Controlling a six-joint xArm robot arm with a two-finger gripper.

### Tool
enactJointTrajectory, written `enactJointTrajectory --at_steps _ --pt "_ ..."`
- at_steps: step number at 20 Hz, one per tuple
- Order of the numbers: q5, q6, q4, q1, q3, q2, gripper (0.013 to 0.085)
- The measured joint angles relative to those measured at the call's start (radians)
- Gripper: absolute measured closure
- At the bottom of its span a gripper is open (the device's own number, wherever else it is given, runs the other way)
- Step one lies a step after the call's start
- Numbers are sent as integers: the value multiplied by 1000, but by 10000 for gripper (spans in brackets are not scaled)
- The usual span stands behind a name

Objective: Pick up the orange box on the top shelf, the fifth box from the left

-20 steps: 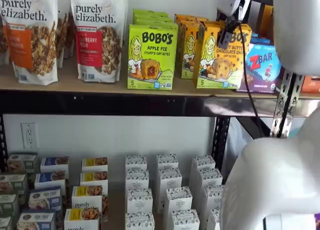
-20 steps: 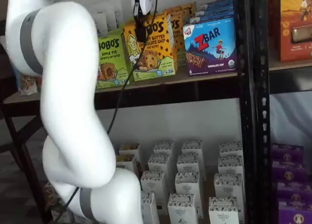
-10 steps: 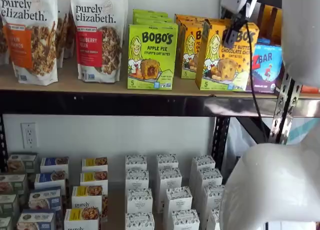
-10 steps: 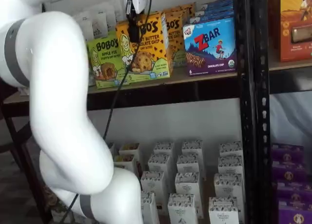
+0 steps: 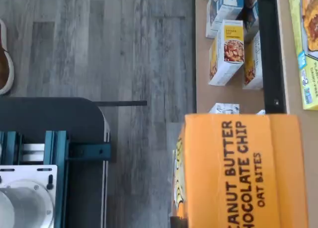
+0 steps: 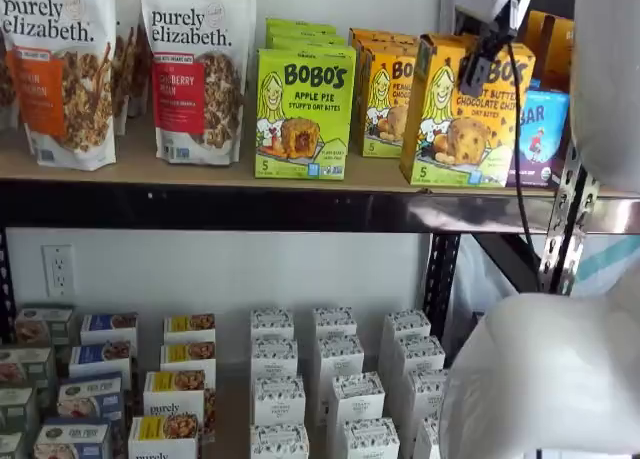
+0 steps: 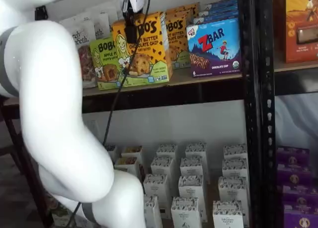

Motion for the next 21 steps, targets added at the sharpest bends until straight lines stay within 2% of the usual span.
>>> enactJointTrajectory --at_steps 6,7,21 --pt "16 -12 20 -26 12 -30 570" --pt "20 -13 25 -30 13 -35 610" --pt "17 -14 59 -50 18 -58 610"
